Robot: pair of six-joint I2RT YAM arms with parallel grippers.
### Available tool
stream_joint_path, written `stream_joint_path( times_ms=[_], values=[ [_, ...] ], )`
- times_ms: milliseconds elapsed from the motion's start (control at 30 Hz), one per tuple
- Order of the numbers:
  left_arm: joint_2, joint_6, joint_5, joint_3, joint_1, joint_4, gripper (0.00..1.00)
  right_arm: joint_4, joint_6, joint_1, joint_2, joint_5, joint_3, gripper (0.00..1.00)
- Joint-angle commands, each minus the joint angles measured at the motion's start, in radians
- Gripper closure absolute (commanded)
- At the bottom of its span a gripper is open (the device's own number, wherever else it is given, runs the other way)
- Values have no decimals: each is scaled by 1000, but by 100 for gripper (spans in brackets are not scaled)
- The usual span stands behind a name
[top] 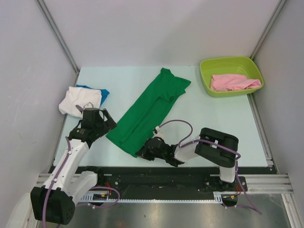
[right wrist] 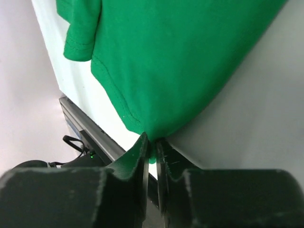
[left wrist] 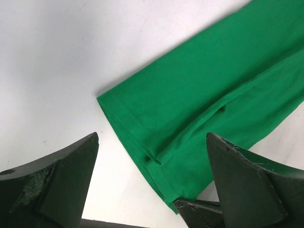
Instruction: Fold and stack the t-shirts
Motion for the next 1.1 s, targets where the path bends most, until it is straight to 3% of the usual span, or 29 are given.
stream_joint_path(
  times_ms=[0, 33, 567, 900, 1067],
  values=[
    [-1, 29, 12, 21, 20, 1, 0, -129, -42, -11, 20, 20, 10, 93],
    [-1, 32, 12, 20, 24, 3, 0, -139, -43, -11, 16, 22, 10, 100],
    [-24, 4, 73, -23, 31, 33, 0, -550, -247, 1, -316, 105, -15, 100],
    [-59, -22, 112, -35, 29, 47, 0, -727, -226, -4, -477, 93, -156, 100],
    [-47, -32, 196, -64, 24, 78, 2, -822, -223, -13, -572, 115, -211, 100]
  ],
)
